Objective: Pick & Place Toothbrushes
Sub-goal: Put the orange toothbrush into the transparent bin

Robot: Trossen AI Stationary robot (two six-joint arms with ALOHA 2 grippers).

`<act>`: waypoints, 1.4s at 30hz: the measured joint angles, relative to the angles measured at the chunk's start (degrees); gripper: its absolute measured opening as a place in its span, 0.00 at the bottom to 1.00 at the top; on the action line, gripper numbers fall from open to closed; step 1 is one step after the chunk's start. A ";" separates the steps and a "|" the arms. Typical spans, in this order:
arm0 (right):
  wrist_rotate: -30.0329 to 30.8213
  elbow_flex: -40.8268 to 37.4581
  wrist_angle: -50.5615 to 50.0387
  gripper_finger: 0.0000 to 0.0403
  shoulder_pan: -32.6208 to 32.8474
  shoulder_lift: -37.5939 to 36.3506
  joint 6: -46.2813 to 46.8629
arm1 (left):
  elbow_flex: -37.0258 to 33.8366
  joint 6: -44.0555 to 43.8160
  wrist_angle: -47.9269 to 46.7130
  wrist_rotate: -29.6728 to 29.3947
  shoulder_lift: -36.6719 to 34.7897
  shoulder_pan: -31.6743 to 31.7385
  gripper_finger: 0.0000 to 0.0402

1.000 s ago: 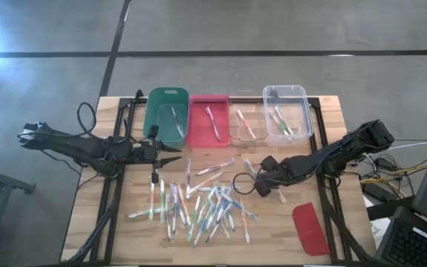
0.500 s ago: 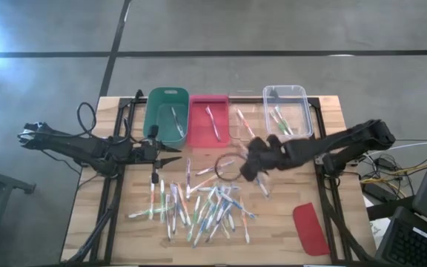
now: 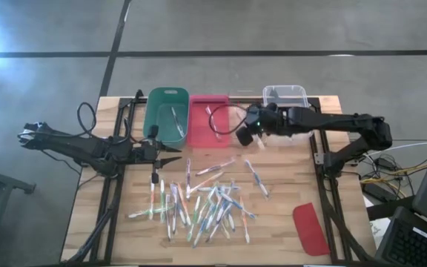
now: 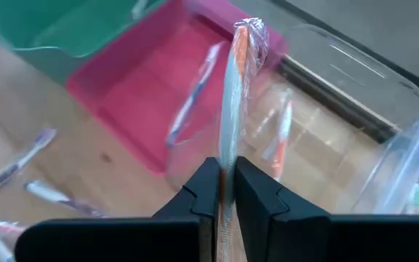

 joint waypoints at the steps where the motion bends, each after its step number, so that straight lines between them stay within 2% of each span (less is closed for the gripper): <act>1: -0.17 0.00 0.01 0.05 -0.99 0.17 -0.44 | 0.00 -0.01 0.00 -0.01 0.00 0.00 0.22; 12: -6.68 1.25 3.82 0.05 -9.61 5.80 -10.81 | 0.00 -0.01 -0.20 -0.01 0.00 -0.02 0.22; 25: -8.84 11.33 1.44 0.05 -15.32 17.32 -19.16 | 0.00 -0.01 -0.35 0.00 0.00 -0.07 0.22; 31: -9.53 13.03 -0.03 0.05 -17.43 21.62 -19.90 | 0.00 0.00 -0.35 -0.01 0.00 -0.05 0.22; 42: -10.81 12.65 -1.76 0.05 -19.06 24.00 -18.66 | 0.00 -0.01 -0.44 0.00 0.00 -0.04 0.22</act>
